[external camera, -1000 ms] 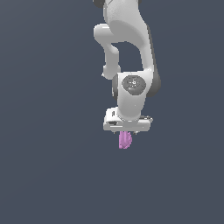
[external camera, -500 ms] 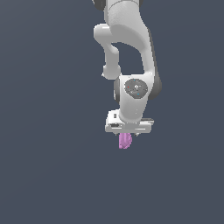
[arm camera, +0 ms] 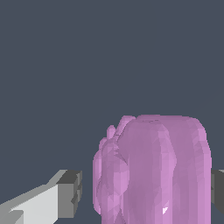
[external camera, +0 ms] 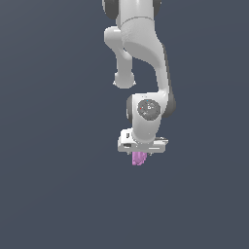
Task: Pick up the object and move it to a goal position.
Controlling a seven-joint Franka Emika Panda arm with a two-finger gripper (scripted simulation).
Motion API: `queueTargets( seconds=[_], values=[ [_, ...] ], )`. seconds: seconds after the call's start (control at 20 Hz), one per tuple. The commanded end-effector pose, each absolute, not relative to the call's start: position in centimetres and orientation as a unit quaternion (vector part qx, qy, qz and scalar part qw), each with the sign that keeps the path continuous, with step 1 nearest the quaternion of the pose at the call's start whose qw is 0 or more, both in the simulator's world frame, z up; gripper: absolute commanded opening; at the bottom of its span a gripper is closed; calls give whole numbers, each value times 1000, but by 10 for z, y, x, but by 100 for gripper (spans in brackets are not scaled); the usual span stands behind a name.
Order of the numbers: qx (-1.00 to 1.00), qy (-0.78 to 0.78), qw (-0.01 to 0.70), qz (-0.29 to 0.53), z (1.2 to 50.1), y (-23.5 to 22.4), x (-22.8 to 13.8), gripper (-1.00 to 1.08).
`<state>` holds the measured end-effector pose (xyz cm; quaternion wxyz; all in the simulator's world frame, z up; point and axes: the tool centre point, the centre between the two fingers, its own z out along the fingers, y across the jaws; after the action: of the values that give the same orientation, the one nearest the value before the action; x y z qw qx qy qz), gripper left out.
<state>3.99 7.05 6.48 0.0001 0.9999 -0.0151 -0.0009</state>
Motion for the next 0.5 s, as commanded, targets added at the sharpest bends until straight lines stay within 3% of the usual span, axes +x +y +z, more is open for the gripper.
queueTargets(
  seconds=[0.0, 0.1, 0.15, 0.45],
  values=[
    [1000, -15, 0, 0, 61, 71, 41, 100],
    [1000, -15, 0, 0, 61, 71, 42, 100],
    [1000, -15, 0, 0, 61, 71, 42, -100],
    [1000, -15, 0, 0, 61, 71, 42, -100]
  ],
)
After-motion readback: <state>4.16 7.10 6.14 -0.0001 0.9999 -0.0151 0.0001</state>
